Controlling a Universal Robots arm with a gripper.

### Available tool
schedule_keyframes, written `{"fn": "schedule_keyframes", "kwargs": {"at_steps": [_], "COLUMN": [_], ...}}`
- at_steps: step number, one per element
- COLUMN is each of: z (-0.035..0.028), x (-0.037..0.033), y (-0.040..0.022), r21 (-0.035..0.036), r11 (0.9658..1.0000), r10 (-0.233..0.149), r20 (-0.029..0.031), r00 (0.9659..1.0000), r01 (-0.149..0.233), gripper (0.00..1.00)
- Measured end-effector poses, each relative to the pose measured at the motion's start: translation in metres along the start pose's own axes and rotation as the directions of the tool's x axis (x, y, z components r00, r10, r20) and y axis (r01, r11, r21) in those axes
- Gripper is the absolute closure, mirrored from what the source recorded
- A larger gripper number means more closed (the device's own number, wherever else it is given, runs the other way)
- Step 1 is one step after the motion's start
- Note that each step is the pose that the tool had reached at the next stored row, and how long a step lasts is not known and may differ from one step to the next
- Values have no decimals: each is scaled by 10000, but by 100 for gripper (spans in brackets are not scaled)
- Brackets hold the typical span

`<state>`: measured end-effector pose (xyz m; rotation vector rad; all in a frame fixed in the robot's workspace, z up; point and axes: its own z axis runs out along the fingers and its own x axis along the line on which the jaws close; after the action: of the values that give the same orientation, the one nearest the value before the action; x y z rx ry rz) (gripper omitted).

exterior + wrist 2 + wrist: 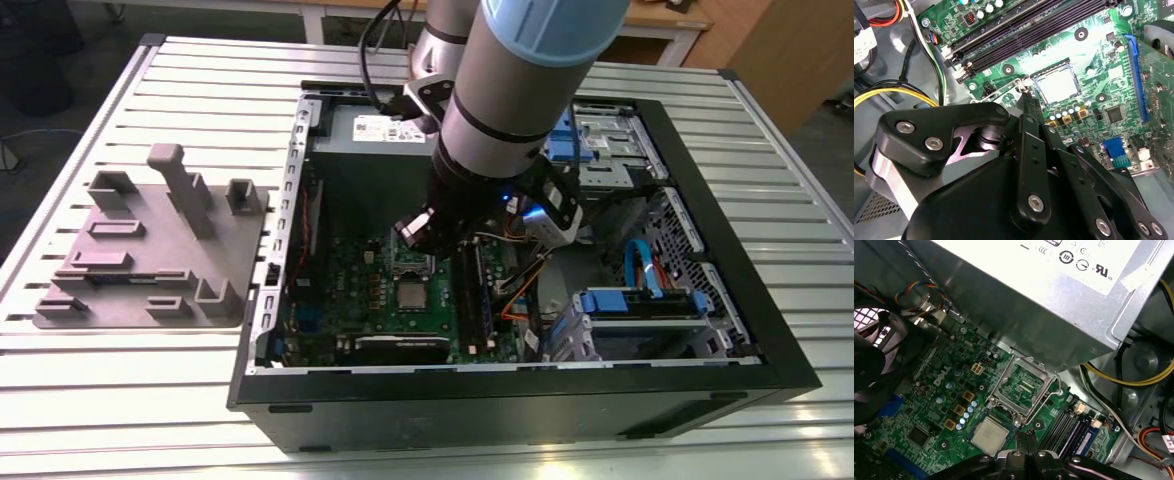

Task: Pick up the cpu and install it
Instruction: 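Close the cpu cover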

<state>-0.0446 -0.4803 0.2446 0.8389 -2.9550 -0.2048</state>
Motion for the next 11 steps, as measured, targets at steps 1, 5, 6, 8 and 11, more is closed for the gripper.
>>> {"fn": "schedule_keyframes", "kwargs": {"at_steps": [1,5,6,8,11], "z": [0,0,0,0,2], "x": [0,0,0,0,0], "y": [0,0,0,0,0], "r21": [-1,-1,-1,0,8], "r11": [10000,10000,10000,10000,9991], "r10": [-1,-1,-1,-17,-422], "r20": [1,1,0,-3,-60], "r00": [10000,10000,10000,10000,9991], "r01": [1,1,1,17,422], "gripper": [89,89,89,89,89]}}
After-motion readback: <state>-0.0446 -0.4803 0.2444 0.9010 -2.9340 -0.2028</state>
